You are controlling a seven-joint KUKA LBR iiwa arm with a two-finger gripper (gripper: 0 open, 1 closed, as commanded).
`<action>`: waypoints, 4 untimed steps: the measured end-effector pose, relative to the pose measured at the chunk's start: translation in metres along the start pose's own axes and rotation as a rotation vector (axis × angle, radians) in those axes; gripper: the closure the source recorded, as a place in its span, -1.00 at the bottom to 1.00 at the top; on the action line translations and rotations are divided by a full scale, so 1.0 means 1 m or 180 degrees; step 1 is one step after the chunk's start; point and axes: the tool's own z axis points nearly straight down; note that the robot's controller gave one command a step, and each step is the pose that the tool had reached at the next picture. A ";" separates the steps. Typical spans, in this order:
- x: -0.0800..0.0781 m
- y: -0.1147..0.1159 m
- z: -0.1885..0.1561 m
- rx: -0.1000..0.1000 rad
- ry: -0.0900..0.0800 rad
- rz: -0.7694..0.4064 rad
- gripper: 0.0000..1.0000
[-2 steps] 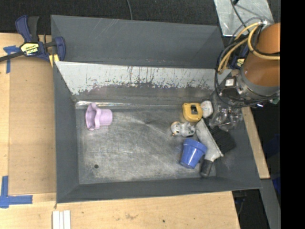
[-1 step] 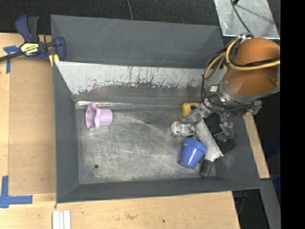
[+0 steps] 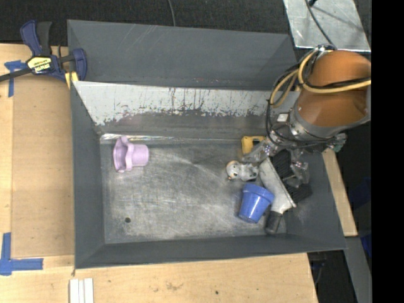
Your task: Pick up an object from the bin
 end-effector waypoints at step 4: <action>-0.022 0.049 0.051 -0.0016 0.0015 -0.1787 1.00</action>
Offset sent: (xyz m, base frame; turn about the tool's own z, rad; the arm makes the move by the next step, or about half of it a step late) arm -0.0254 0.0044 -0.0572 -0.6438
